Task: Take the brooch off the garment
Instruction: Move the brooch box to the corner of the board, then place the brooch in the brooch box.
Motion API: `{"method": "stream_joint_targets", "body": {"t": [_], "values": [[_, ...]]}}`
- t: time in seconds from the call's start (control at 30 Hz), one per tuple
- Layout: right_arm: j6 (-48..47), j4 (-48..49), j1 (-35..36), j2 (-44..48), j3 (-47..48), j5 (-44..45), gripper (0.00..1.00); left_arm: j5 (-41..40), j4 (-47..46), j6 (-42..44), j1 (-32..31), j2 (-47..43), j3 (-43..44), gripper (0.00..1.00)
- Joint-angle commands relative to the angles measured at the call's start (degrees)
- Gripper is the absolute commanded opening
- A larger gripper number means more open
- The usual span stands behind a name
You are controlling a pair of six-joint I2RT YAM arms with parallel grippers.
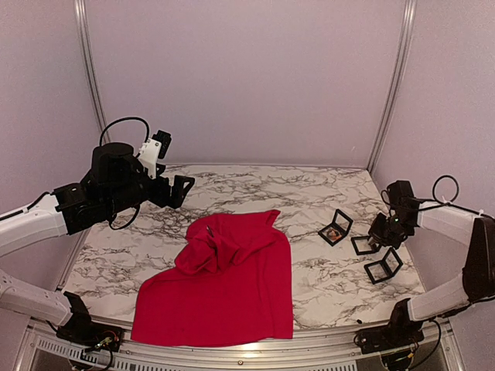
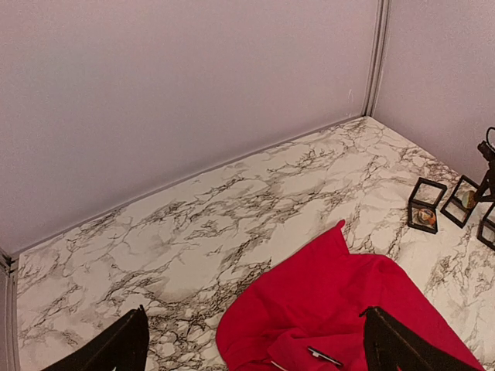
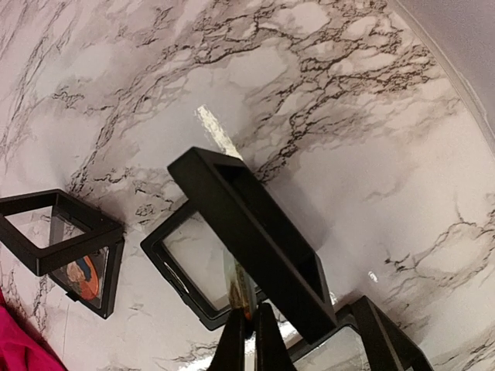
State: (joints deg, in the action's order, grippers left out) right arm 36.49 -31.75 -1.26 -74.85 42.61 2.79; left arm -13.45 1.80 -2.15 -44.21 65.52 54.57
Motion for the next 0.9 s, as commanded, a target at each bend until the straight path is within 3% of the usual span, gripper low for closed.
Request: {"method": "stream_joint_targets", "body": {"t": [0.0,0.27,0.87], "values": [[-0.9,0.8,-0.5,1.9,1.6,-4.6,0.00,0.2,1.2,-0.1,0.3,-0.3,-0.3,0.99],[-0.2,6.9,-0.6,-0.5,-0.1,-9.4,0.00,0.4,1.1,-0.2,0.3,-0.2,-0.2,0.99],[0.3,10.4,-0.4,-4.4,-1.9,-8.5,0.00,0.5,1.0,-0.1,0.3,0.1,-0.2,0.99]]}}
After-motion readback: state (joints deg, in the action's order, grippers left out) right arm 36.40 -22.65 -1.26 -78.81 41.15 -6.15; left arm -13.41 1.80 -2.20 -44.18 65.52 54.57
